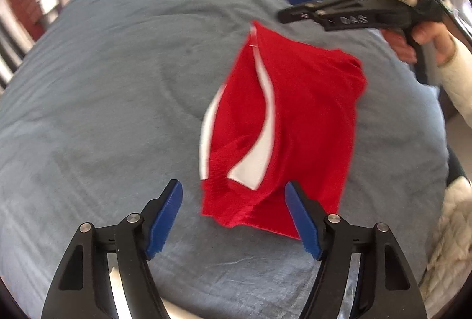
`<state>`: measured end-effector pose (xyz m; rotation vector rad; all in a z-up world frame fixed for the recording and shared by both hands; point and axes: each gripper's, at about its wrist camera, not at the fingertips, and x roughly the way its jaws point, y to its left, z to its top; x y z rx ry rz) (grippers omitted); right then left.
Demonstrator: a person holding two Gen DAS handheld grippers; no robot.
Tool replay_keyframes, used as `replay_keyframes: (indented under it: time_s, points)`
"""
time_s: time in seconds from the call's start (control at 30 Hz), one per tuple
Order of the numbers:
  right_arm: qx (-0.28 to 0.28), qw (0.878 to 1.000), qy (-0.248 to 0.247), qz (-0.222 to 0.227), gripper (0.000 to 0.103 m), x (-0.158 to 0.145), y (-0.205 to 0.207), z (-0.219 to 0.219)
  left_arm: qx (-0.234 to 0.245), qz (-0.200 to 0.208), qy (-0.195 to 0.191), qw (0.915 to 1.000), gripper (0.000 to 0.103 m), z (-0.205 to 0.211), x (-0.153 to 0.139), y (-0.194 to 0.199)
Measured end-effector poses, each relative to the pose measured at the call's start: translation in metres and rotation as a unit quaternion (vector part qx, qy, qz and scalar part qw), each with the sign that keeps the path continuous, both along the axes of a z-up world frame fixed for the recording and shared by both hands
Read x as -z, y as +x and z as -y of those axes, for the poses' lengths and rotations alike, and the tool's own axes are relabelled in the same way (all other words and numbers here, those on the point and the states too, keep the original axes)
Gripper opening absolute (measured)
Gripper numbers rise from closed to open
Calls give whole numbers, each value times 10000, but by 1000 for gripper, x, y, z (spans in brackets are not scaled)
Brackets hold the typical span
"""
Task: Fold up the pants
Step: 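Lift the shorts with the left gripper while the right gripper holds the hem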
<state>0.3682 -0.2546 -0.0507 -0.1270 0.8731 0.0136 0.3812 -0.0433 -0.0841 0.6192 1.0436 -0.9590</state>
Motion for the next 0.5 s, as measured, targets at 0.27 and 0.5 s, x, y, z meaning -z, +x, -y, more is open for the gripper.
replay_keyframes:
  time_s: [0.27,0.5]
  points:
    - [-80,9998,-131,-162,45,1,9,-10,176,-844,-134,9962,55,1,15,26]
    - [500,9955,-73,-798,45,10,1,1,102,-1561,-136,9876,55,10,30,43]
